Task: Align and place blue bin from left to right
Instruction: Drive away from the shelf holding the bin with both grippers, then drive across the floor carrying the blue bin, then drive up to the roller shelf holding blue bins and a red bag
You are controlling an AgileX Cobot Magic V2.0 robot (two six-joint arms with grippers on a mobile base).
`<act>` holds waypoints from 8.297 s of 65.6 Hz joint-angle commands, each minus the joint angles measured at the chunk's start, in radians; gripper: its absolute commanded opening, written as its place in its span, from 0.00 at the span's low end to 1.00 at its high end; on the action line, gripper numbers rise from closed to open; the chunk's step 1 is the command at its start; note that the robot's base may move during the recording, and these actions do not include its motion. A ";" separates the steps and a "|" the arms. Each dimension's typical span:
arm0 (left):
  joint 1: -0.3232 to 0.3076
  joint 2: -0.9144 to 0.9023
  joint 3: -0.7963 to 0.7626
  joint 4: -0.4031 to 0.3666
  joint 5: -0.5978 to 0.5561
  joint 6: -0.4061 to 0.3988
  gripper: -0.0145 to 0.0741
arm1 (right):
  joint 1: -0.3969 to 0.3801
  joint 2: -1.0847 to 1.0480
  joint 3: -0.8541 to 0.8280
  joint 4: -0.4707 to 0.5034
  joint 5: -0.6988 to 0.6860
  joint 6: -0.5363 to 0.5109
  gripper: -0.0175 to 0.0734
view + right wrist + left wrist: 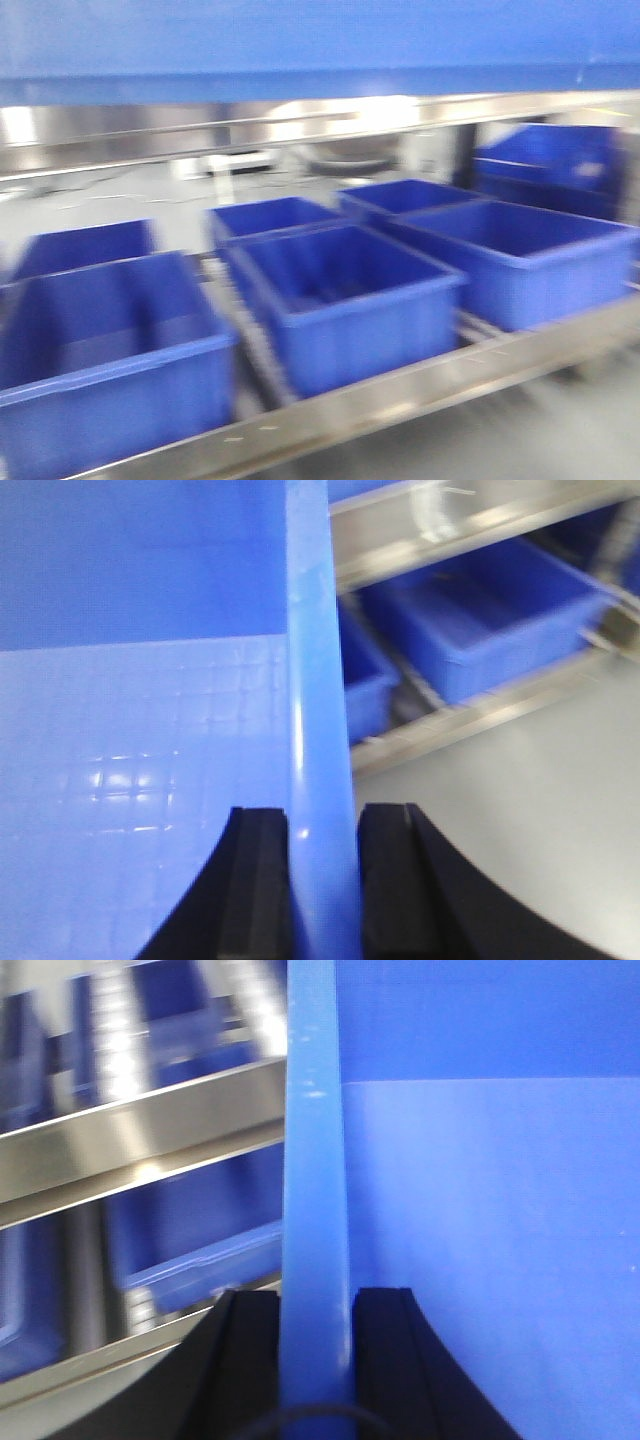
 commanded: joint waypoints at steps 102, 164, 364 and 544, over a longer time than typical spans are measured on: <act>-0.017 -0.008 -0.012 0.020 -0.090 -0.008 0.04 | 0.010 -0.016 -0.009 -0.025 -0.109 0.005 0.12; -0.017 -0.008 -0.012 0.020 -0.090 -0.008 0.04 | 0.010 -0.016 -0.009 -0.025 -0.109 0.005 0.12; -0.017 -0.008 -0.012 0.020 -0.117 -0.008 0.04 | 0.010 -0.016 -0.009 -0.025 -0.123 0.005 0.12; -0.017 -0.008 -0.012 0.020 -0.117 -0.008 0.04 | 0.010 -0.016 -0.009 -0.025 -0.123 0.005 0.12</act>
